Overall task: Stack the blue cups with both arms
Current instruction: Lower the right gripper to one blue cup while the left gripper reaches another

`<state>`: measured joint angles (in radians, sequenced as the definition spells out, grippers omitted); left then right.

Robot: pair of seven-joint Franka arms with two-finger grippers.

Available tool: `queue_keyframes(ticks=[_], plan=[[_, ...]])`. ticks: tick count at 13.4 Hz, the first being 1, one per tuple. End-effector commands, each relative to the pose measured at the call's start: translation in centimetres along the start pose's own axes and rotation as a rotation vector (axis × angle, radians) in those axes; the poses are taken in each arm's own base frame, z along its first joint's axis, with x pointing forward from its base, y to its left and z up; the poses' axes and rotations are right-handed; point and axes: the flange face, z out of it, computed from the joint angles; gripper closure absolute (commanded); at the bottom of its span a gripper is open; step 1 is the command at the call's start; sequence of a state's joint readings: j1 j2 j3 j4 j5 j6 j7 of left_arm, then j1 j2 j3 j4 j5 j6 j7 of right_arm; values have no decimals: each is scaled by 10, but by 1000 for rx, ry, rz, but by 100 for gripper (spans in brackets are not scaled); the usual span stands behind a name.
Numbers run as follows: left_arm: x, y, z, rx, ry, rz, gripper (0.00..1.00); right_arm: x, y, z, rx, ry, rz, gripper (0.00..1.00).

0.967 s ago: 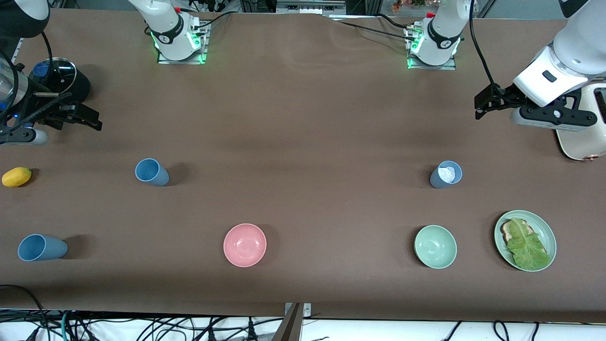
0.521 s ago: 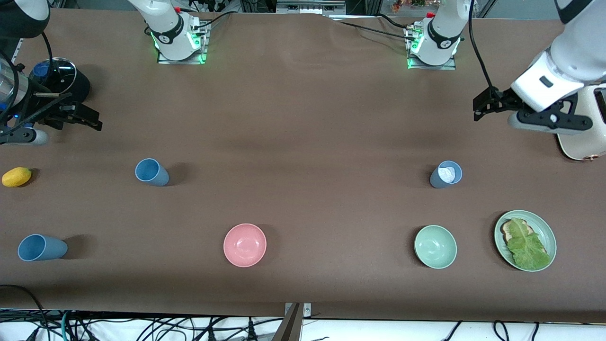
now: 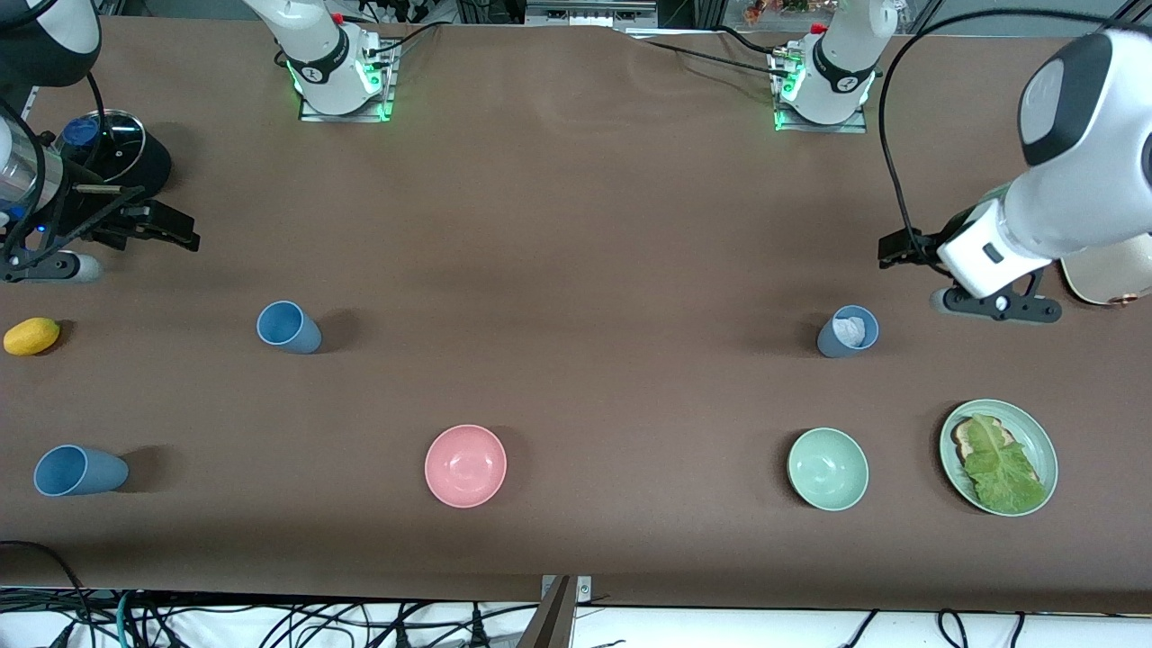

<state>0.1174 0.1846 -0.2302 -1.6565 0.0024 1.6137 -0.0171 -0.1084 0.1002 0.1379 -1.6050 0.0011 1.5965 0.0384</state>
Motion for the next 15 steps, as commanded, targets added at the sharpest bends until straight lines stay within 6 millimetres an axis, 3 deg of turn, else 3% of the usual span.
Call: queue_keyframes(ticks=[1, 7, 12, 13, 15], plan=[[18, -9, 20, 7, 1, 16, 0, 13, 3, 27, -51, -56, -39, 0], [51, -13, 91, 28, -10, 36, 0, 47, 12, 109, -32, -91, -19, 0], [52, -19, 113, 37, -24, 35, 0, 62, 23, 199, -28, -53, -10, 0], [50, -20, 126, 36, -24, 34, 0, 60, 29, 213, -33, -27, -5, 0], [48, -42, 145, 25, -5, 29, 0, 57, 36, 230, -33, -12, 1, 0]])
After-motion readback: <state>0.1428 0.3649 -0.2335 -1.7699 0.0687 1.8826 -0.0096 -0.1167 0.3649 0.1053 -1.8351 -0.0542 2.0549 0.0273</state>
